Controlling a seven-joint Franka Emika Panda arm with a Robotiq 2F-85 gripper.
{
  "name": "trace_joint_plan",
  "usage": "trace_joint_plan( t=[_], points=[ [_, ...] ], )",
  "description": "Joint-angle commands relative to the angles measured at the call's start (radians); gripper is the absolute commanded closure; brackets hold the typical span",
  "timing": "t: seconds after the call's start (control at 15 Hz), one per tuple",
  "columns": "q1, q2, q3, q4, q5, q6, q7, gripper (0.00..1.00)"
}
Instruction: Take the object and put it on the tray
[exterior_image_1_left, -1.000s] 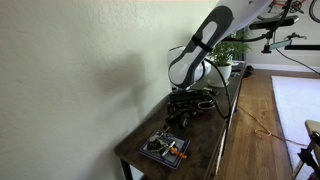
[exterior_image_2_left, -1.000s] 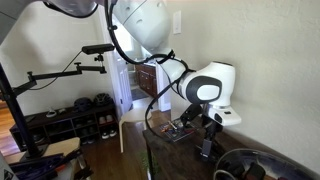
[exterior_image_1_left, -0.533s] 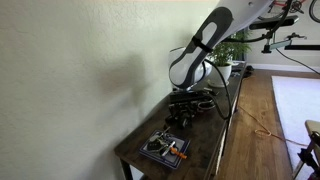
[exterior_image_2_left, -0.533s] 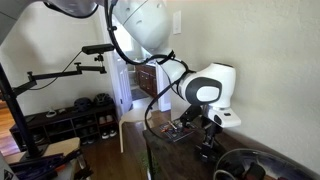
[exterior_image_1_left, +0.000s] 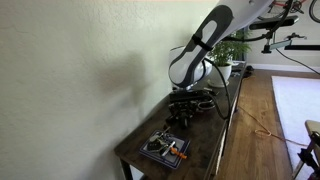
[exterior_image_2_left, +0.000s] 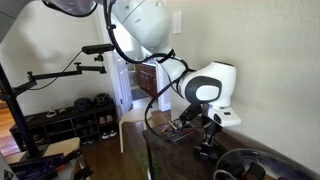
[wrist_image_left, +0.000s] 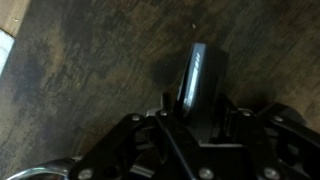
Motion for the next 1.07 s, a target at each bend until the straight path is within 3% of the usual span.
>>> trace_joint_plan(
  t=[0.0,0.4,1.0],
  points=[
    [0.022,-0.098,-0.008,-0.1,0.008,0.035,-0.011,0.79],
    [0.034,-0.208,-0.026,-0.164,-0.016,0.05,0.001,0.79],
    [0.013,-0.236,-0.095,-0.12,-0.088,0.067,0.014,0.79]
  ],
)
